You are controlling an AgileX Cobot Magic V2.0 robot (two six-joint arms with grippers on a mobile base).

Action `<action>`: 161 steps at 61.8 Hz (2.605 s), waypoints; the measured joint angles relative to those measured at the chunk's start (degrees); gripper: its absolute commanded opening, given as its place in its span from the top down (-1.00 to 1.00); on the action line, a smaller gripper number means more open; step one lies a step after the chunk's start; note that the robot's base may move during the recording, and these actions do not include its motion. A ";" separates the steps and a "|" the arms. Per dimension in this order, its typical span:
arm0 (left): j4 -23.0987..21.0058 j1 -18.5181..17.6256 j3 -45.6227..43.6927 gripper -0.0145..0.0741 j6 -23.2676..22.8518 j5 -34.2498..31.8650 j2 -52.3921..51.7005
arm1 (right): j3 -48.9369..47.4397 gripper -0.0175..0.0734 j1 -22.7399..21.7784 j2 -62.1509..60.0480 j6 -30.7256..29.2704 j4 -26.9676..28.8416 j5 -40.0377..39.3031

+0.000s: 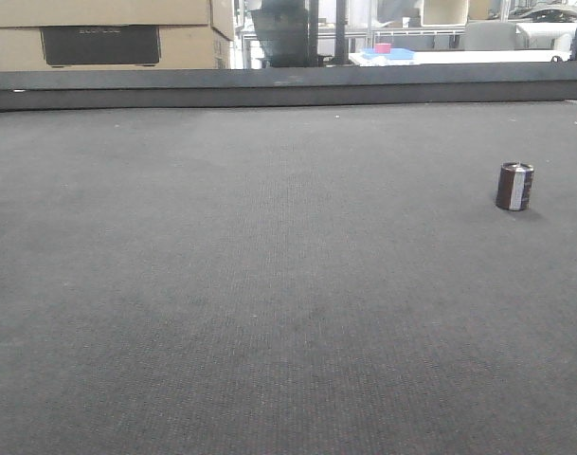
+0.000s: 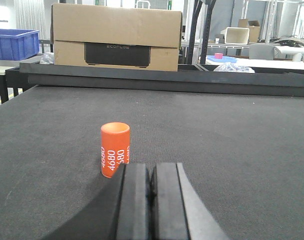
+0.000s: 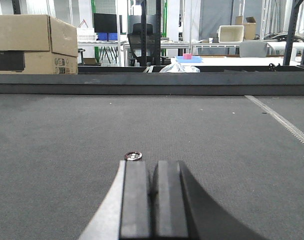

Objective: Place cylindrical capacitor in blue bin on shelf

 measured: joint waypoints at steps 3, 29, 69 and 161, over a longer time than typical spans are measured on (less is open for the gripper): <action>0.00 0.00 0.00 0.92 0.00 0.00 0.00 | 0.00 0.98 0.00 0.00 0.00 0.00 0.00; 0.64 0.00 -13.47 0.92 0.00 14.01 1.83 | -9.61 0.98 0.00 0.03 0.00 -0.09 11.18; 1.23 0.00 -50.71 0.92 0.00 32.49 49.85 | -44.90 0.98 0.00 45.62 0.00 -0.22 37.14; -4.04 0.00 -60.38 0.92 -0.10 38.70 69.05 | -95.30 -0.39 3.88 112.64 5.18 -2.22 60.28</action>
